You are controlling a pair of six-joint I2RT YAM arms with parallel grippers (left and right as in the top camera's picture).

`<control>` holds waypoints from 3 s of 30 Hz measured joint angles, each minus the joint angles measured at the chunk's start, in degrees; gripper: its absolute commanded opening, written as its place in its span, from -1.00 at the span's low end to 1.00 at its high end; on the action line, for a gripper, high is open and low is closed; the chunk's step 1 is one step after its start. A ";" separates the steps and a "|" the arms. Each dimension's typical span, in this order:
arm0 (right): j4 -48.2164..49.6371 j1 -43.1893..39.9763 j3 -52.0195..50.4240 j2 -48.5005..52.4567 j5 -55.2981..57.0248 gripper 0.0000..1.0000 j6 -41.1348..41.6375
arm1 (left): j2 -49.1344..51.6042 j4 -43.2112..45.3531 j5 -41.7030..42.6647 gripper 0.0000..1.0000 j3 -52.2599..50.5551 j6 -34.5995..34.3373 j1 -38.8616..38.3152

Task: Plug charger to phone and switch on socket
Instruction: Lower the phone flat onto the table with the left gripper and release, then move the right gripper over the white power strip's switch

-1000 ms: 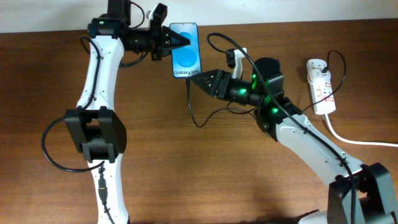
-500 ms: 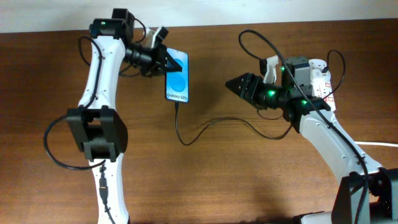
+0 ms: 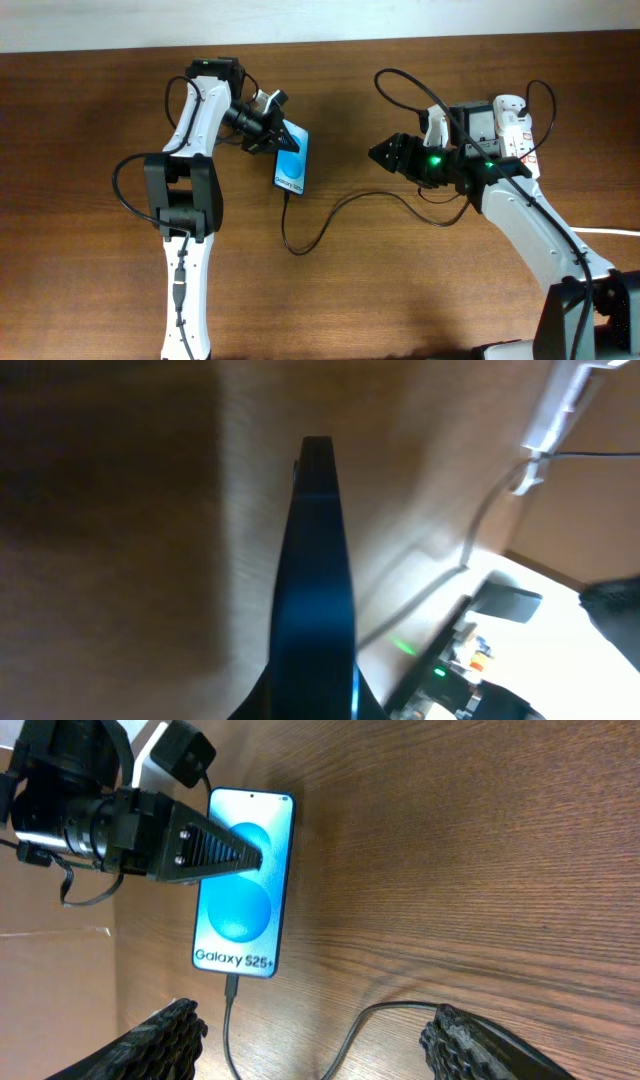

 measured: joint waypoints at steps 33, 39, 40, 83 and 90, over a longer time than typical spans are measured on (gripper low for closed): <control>-1.70 0.00 0.00 0.00 0.02 0.99 -2.12 | -0.42 3.67 -20.65 -0.06 0.74 -9.14 -1.66; -1.77 0.00 0.00 0.00 0.02 0.97 -2.14 | -1.33 3.02 -30.10 -0.04 0.90 -14.29 -1.77; -1.77 0.00 0.00 0.00 0.02 0.97 -2.14 | -1.42 2.86 -31.71 -0.05 1.01 -14.86 -1.77; -44.00 -13.44 27.52 -12.94 23.50 0.97 -16.00 | -6.88 -9.01 -40.15 0.99 28.87 -15.93 1.73; -39.98 -36.89 27.54 -15.10 15.04 0.97 -17.97 | -6.88 -8.98 -40.15 0.99 28.87 -15.93 1.73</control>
